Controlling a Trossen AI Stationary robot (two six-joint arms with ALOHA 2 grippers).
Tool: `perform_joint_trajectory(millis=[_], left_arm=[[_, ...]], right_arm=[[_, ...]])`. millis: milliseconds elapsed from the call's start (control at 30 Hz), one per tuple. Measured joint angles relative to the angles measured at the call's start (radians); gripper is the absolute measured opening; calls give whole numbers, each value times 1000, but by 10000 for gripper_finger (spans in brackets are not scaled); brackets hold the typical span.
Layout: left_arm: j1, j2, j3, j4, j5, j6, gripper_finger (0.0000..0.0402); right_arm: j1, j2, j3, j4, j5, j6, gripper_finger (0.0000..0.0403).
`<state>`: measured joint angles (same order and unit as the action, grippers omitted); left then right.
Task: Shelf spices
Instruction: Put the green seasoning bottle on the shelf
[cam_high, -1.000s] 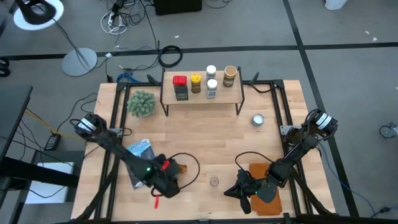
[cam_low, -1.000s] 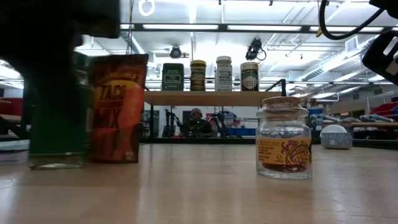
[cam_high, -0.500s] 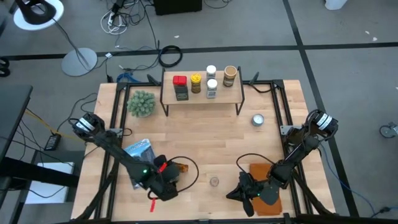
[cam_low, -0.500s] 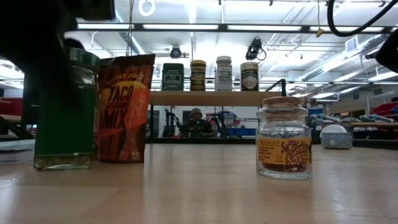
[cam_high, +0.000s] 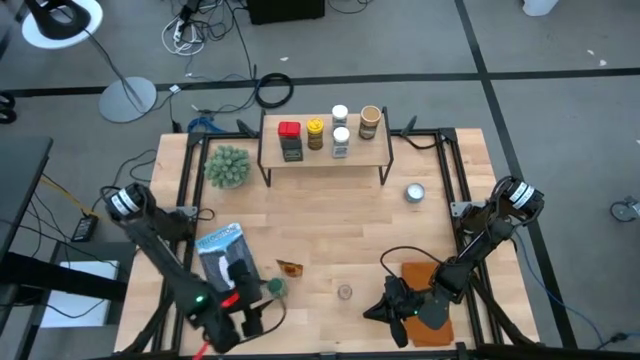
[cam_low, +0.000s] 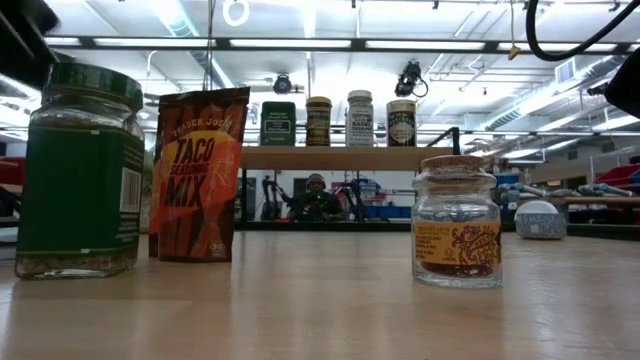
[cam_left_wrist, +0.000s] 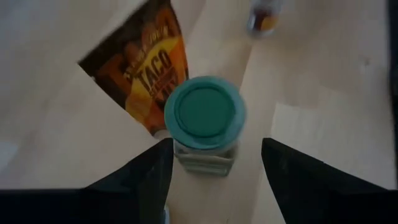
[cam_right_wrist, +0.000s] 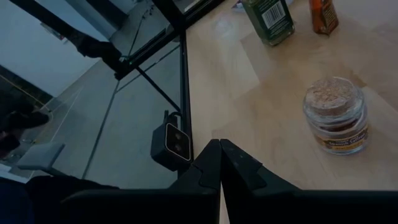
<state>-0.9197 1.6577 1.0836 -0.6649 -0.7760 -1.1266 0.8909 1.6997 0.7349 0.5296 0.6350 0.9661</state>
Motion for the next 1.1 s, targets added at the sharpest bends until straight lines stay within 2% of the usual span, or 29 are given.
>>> perform_joint_trajectory(millis=[100,200,333,533,667,1000,1100], left_arm=[[-53,0,0,-11,-116,-35,249],[-87,0,-12,-9,-180,-67,249],[-103,0,-77,56,-185,-116,249],[-102,0,-223,322,-201,-137,249],[-90,0,-283,425,-200,-136,249],[-42,0,-297,536,-149,-79,249],[-29,0,-297,505,-147,-84,249]], right_arm=[[0,0,0,0,4,0,7],[0,0,0,0,13,0,7],[0,0,0,-2,28,0,7],[-1,0,0,-3,31,0,7],[-1,0,0,-3,31,0,7],[-3,0,0,-3,52,0,7],[-4,0,0,-6,53,0,7]])
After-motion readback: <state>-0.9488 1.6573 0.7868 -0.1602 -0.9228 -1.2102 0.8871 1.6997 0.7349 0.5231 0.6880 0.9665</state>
